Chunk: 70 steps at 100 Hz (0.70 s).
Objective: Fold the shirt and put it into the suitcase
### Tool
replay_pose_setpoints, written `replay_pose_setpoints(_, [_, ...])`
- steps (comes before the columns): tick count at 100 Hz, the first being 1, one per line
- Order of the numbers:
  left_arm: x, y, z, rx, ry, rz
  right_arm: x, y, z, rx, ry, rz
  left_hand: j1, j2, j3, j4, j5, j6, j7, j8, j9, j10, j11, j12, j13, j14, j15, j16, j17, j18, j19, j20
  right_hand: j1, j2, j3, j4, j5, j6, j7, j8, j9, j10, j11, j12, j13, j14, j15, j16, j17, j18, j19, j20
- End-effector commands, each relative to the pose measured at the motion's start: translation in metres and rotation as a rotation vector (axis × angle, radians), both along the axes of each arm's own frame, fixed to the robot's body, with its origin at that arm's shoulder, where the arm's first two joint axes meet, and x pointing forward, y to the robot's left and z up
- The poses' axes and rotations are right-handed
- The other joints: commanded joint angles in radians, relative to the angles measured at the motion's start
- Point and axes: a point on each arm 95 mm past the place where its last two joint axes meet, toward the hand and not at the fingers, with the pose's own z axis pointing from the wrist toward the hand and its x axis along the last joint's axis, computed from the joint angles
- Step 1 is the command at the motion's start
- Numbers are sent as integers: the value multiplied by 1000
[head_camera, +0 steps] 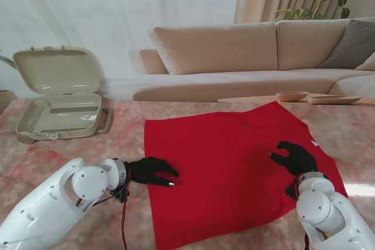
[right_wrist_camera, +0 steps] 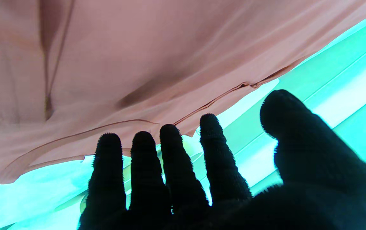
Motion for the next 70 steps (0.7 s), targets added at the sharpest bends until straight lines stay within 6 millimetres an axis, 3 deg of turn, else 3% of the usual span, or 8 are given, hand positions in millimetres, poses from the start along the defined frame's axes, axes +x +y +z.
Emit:
replay_pose_setpoints(1, [-15, 27, -27, 77, 66, 19, -4, 3, -4, 8, 24, 17, -23, 52, -40, 12, -24, -17, -16, 10, 23, 19, 3, 11, 22, 220, 39, 20, 29, 221, 11, 9, -16, 9, -11, -20, -9, -5, -11, 5, -11, 2, -3, -21, -23, -11, -10, -5, -1, -5, -27, 26])
replay_pose_setpoints(42, [-26, 73, -19, 138, 17, 97, 0, 11, -3, 19, 46, 43, -17, 42, -40, 11, -12, -18, -7, 14, 31, 16, 15, 14, 25, 193, 36, 16, 35, 211, 8, 18, 1, 21, -33, -21, -11, -1, -13, 4, -15, -1, -7, -20, -29, -16, -15, -6, -9, -13, -29, 28])
replay_pose_setpoints(70, [-28, 93, -17, 148, -20, 137, 3, 18, -7, 24, 62, 61, -11, 32, -38, 11, 1, -21, 3, 16, 41, 12, 25, 17, 31, 177, 38, 15, 37, 208, 9, 20, 1, 17, -42, -16, -6, -8, -10, 6, -13, -3, -11, -20, -28, -18, -17, -6, -8, -13, -30, 28])
